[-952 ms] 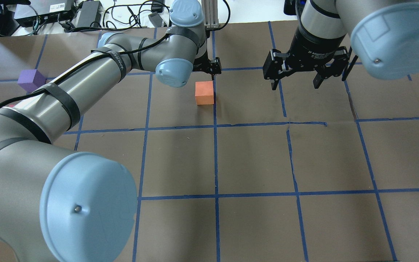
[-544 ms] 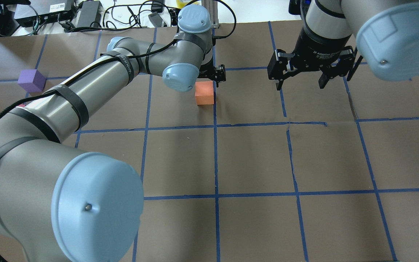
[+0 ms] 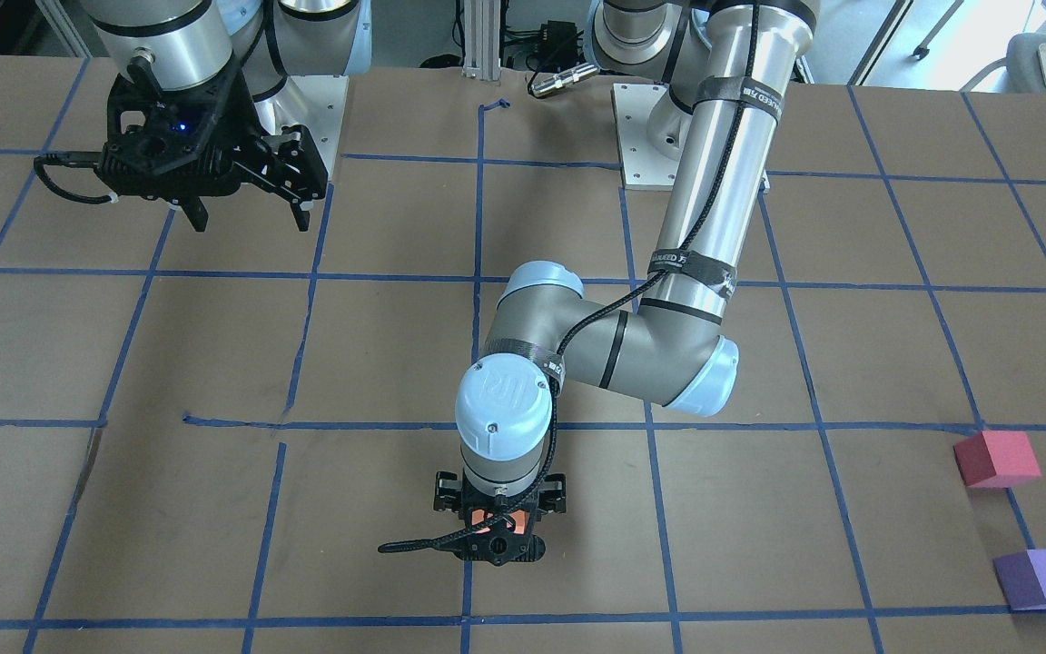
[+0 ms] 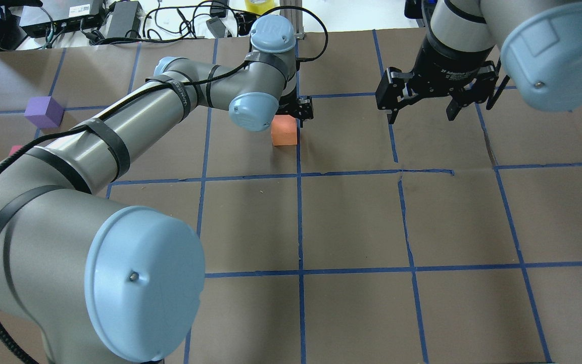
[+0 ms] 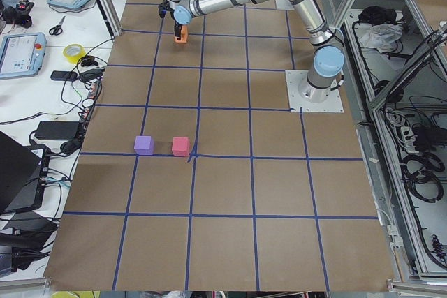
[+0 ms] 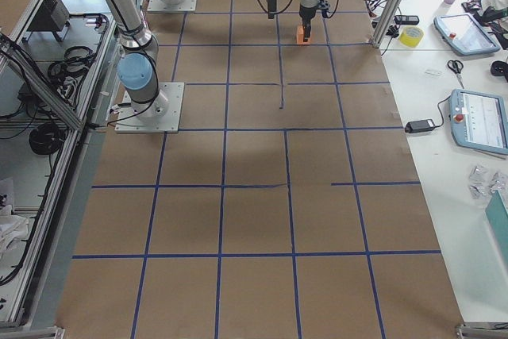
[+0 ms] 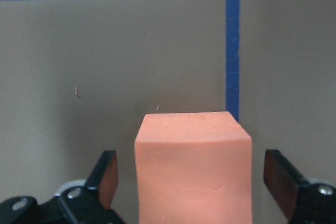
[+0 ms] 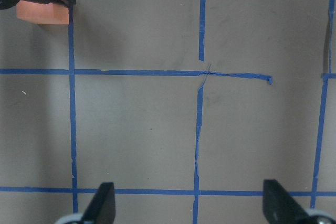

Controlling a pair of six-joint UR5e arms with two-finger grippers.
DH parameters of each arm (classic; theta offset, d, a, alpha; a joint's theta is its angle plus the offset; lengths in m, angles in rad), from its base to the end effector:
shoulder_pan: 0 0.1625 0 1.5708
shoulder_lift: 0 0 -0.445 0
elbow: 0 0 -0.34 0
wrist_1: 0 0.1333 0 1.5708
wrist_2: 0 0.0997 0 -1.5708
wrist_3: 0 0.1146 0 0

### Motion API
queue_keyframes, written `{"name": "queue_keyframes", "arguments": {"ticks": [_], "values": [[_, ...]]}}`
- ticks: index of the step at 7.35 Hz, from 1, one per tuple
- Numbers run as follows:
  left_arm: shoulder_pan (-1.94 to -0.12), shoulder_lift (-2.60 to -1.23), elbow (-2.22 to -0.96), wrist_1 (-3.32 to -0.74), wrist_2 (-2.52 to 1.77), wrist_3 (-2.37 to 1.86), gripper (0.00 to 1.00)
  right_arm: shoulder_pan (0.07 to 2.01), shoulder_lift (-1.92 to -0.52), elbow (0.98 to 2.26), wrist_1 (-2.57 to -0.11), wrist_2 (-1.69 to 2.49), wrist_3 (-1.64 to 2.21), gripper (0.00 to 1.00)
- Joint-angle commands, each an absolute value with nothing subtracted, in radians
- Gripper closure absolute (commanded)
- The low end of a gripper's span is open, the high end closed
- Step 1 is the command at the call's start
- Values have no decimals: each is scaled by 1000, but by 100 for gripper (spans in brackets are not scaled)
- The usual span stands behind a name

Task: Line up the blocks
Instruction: 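Lower the left gripper onto the orange cube and grasp it, then carry the orange cube with the left gripper toward the purple cube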

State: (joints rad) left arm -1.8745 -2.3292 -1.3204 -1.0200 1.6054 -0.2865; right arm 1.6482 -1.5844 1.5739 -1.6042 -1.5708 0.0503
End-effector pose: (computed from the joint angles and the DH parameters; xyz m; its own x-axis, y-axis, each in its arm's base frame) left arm -0.3350 -0.6366 0.2100 -0.9997 0.0159 -0.0211 0.0170 0.9986 -0.0508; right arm 0.1668 -0.4269 0.5009 -0.9996 -0.0271 -0.0022 -0.0270 0.9987 -0.0438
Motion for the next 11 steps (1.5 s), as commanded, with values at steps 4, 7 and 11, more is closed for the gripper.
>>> {"name": "queue_keyframes", "arguments": {"ticks": [4, 7, 11], "values": [[-1876, -2327, -1322, -1020, 1598, -325, 70, 1592, -1605, 1574, -1597, -1574, 26, 0], [-1868, -2289, -1327, -999, 1609, -356, 74, 1592, -1608, 1574, -1609, -1577, 25, 0], [-1607, -2177, -1423, -970, 1631, -208, 100, 1591, -1608, 1574, -1611, -1580, 26, 0]]}}
